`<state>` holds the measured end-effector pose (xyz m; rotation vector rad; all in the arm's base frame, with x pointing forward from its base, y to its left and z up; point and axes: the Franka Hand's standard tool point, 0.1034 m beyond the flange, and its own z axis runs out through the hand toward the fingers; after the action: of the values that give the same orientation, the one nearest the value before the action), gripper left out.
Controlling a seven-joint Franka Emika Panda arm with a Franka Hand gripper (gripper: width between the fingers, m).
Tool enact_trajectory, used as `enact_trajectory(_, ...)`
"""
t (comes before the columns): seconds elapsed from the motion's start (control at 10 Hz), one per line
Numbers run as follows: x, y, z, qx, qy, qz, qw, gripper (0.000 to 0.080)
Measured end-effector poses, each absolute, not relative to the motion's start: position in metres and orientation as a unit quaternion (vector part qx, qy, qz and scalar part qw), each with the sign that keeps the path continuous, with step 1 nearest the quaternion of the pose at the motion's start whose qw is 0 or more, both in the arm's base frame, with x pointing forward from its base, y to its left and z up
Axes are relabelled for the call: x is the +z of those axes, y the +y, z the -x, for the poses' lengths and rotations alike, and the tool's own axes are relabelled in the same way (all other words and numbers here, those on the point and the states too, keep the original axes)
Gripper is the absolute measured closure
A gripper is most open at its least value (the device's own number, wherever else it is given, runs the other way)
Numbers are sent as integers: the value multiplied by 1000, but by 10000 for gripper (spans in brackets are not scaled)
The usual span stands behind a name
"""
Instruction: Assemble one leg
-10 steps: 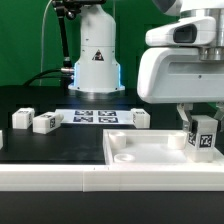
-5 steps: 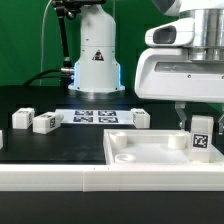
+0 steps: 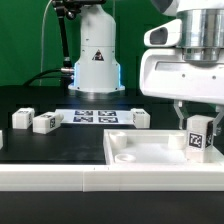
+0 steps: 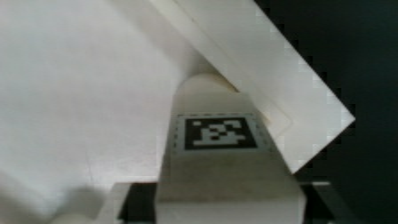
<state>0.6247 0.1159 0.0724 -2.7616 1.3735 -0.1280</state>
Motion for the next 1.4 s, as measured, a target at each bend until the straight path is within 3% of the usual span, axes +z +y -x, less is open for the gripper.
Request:
enact_trajectory(0.5, 72, 117, -623, -31, 569, 821, 33, 508)
enact_trajectory(0.8, 72, 117, -623, -32, 560, 827, 33, 508)
enact_trajectory(0.9, 72, 117, -623, -32, 546, 837, 32, 324)
enact_trajectory(1.0, 72, 118, -623, -35, 539, 841, 34, 324)
enact_trajectory(1.1, 71, 119, -624, -38, 499, 865, 34, 181)
enact_trajectory(1.4, 71, 121, -623, -42, 366, 929, 28, 151)
